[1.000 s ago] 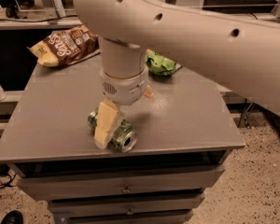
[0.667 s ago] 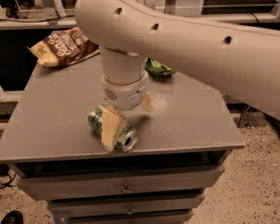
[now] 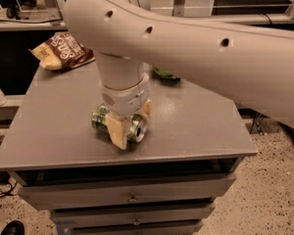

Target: Place green can upright

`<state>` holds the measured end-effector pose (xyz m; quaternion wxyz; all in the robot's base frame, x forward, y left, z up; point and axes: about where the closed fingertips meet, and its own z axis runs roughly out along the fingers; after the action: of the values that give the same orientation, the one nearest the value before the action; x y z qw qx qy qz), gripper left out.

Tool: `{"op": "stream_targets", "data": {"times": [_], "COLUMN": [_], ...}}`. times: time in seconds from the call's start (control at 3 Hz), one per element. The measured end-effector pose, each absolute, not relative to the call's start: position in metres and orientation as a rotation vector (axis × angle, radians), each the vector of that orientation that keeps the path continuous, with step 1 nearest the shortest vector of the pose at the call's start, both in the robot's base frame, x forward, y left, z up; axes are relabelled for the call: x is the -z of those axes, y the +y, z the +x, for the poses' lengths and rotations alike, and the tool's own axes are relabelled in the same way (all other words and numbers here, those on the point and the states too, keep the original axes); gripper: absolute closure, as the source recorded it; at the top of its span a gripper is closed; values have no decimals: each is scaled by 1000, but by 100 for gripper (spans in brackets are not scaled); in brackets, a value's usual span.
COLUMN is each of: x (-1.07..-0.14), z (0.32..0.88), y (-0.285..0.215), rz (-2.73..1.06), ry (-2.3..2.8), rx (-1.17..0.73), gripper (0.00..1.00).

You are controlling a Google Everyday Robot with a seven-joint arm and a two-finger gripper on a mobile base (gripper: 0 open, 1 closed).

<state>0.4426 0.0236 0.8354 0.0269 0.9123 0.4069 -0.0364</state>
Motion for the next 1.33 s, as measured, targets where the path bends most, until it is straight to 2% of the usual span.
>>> {"op": "stream_targets", "data": {"times": [0.33,0.67,1.33], "x": [-851,-869,-907], "z": [449,466,477], "y": [40,65,70], "rz": [2796,2826,3094], "ry": [1199,1076,755], "rx": [66,14,-99], "gripper": [88,100,100]}}
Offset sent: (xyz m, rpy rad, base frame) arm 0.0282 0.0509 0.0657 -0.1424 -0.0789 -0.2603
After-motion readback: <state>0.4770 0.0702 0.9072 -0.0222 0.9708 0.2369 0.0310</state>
